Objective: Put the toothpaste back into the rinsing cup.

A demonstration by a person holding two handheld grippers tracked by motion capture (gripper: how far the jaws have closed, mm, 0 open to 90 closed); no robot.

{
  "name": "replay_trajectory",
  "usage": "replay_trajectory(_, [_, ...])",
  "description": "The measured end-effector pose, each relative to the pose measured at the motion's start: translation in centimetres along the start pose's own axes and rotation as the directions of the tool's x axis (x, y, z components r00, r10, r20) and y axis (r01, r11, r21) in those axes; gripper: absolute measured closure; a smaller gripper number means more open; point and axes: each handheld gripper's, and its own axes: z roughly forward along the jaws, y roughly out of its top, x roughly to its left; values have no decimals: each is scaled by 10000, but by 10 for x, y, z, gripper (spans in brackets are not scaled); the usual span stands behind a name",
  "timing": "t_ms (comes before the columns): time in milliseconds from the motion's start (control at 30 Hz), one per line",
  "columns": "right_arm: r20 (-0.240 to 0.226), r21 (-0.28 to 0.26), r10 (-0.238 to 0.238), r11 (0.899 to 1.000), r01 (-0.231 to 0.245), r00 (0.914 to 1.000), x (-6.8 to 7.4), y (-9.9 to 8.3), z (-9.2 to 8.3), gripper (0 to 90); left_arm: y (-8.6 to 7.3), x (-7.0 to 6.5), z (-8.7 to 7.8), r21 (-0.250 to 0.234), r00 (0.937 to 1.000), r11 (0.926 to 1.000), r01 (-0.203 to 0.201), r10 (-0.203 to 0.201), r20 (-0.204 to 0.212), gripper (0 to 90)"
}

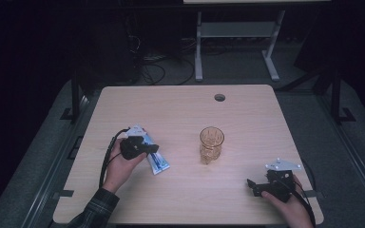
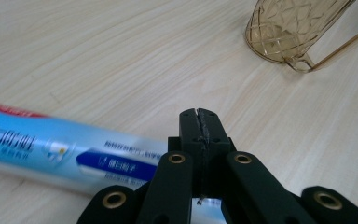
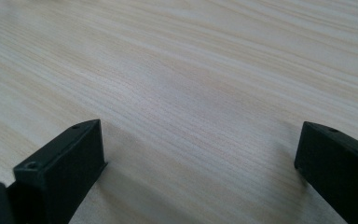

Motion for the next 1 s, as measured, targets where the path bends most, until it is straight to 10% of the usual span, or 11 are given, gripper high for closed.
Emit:
replay_trajectory(433, [-40, -8, -39, 10000, 39, 10000, -1, 0, 0, 7, -1, -1, 39, 943, 9995, 9951, -297, 304, -63, 900])
replay_trajectory(1000, [-34, -4, -37, 10000, 37, 10000, -1, 0, 0, 7, -9, -7, 32, 1229, 9987, 9914, -451, 475, -163, 900])
